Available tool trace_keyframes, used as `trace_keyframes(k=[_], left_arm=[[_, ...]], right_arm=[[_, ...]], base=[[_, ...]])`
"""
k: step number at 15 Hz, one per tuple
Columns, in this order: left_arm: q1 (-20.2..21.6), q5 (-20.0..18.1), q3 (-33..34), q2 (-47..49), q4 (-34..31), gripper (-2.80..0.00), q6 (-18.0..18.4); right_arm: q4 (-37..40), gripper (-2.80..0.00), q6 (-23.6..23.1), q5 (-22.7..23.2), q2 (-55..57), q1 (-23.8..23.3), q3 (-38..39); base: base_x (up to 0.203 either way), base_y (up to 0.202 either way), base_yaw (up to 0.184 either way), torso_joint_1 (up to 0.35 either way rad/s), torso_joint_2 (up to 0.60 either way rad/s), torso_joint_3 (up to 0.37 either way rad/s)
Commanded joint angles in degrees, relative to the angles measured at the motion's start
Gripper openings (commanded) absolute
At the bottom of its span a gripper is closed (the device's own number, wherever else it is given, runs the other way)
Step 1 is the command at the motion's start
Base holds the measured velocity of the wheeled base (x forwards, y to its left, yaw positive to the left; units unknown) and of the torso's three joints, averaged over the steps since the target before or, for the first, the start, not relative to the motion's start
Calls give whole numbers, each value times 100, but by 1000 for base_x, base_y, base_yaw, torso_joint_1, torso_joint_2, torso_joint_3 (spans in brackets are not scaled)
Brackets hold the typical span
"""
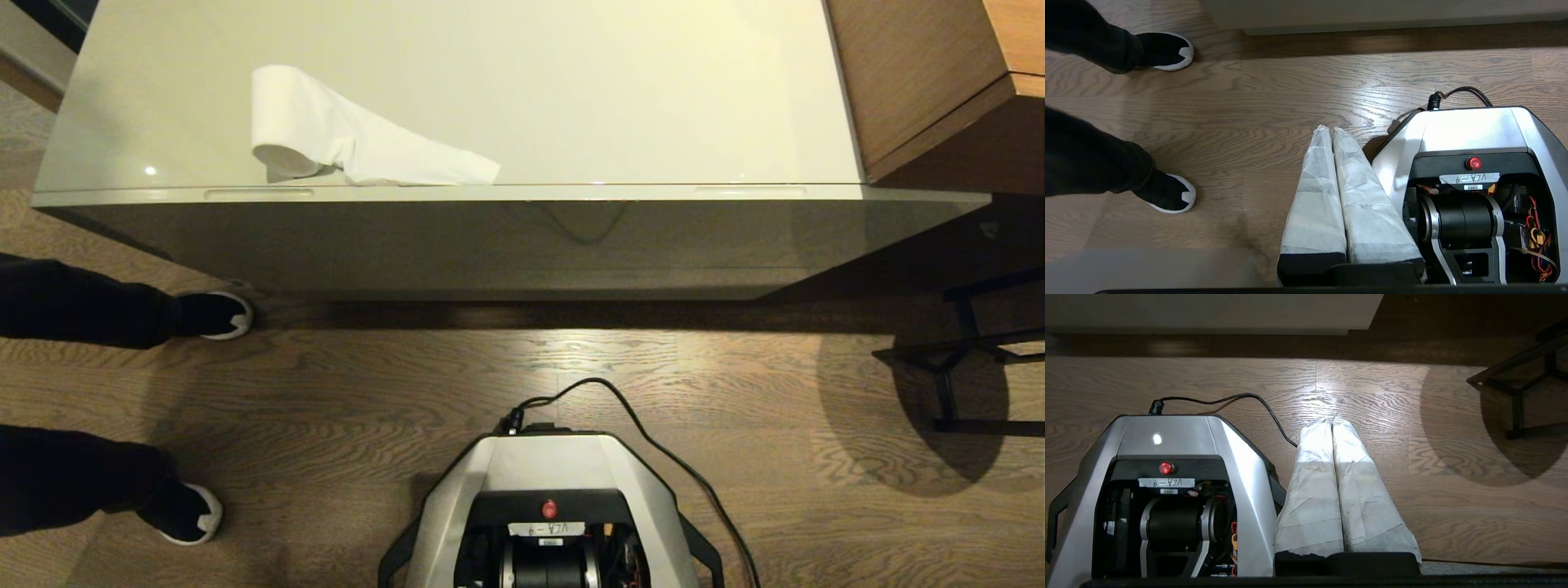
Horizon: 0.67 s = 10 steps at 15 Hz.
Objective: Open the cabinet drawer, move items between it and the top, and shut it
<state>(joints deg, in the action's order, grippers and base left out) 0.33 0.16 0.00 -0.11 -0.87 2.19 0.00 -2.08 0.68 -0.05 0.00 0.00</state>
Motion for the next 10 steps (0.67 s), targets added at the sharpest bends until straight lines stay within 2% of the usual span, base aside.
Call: trace_keyframes(k=[1, 10], left_arm=[[2, 2, 0, 20, -1, -280, 0], [2, 2, 0, 11, -1, -280, 0]], right_arm=[[0, -280, -2, 2, 14, 0, 9], [9, -280, -2, 2, 14, 0, 9]], base=[[0, 0, 0, 0, 0, 0], [0, 0, 0, 0, 0, 0]])
